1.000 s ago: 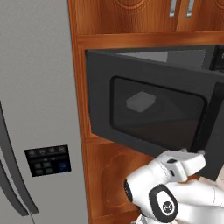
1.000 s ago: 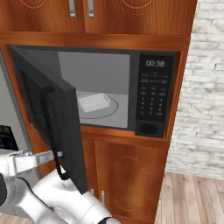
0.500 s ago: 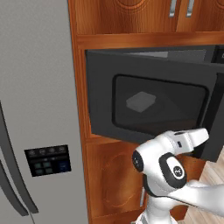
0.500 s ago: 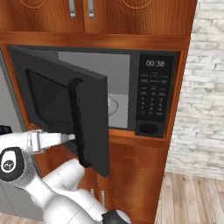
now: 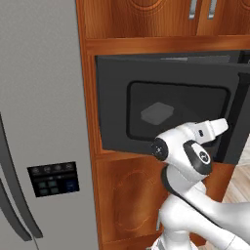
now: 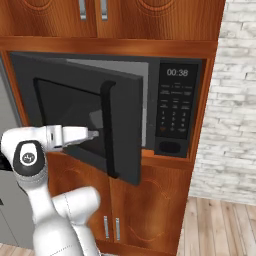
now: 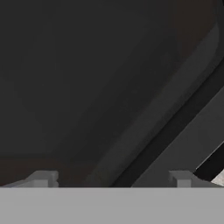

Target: Close the microwave door.

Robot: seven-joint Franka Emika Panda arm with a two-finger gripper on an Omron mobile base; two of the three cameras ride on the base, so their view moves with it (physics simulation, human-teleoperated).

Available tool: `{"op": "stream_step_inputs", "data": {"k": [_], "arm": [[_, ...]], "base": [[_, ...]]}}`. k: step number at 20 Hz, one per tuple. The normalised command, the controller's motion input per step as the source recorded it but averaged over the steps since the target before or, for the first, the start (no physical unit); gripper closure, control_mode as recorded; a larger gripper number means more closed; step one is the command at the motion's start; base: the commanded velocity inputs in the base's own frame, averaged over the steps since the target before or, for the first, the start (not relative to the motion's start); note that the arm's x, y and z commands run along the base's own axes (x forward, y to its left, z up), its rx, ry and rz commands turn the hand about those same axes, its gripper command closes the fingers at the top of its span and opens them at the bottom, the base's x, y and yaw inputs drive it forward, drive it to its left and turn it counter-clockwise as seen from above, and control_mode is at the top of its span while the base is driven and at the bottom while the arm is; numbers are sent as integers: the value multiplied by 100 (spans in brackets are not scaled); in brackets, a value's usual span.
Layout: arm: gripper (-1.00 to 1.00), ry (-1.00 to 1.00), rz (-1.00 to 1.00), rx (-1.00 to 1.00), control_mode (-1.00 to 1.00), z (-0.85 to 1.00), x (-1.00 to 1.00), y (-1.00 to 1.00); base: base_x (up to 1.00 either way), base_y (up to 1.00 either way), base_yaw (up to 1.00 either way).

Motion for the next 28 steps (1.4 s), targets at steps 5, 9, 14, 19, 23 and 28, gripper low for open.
{"op": "stream_step_inputs", "data": {"k": [5, 9, 14, 19, 23, 28], "arm": [[-100, 0, 33, 0, -100, 0, 56, -12], [-100, 0, 32, 0, -100, 0, 61, -9], [-100, 0, 27, 0, -100, 0, 53, 0], [-100, 1, 24, 0, -100, 0, 53, 0], [-100, 5, 20, 0, -100, 0, 51, 0], [-100, 10, 12, -2, -100, 2, 49, 0]], "base": [[0, 0, 0], [0, 0, 0], [0, 0, 0], [0, 0, 0], [0, 0, 0], [0, 0, 0]]}}
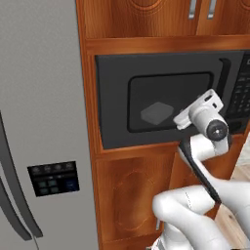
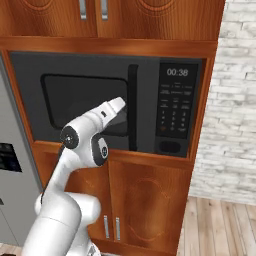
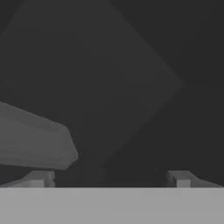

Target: Close the microwave door.

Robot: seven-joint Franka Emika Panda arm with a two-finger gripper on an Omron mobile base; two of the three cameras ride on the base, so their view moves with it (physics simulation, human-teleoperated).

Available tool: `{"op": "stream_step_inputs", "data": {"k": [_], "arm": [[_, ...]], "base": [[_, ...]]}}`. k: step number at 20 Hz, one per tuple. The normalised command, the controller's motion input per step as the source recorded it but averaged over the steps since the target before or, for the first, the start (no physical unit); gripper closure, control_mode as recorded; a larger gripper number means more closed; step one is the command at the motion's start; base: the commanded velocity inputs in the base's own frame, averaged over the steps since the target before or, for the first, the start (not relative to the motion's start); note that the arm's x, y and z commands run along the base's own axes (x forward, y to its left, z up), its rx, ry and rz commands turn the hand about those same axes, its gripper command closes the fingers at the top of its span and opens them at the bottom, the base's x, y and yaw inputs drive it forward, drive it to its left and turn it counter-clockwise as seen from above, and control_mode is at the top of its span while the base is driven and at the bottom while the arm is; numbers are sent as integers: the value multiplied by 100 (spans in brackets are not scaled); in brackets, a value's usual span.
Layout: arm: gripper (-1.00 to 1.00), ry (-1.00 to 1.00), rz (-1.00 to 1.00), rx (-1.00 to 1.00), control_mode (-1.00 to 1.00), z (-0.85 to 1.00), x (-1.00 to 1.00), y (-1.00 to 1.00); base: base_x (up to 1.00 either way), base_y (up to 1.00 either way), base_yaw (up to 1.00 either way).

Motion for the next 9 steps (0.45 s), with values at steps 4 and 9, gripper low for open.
{"op": "stream_step_inputs", "data": {"k": [4, 9], "arm": [[-100, 4, 4, -1, -100, 0, 22, 0], [-100, 4, 0, 0, -100, 0, 0, 0]], "base": [[0, 0, 0], [0, 0, 0]]}}
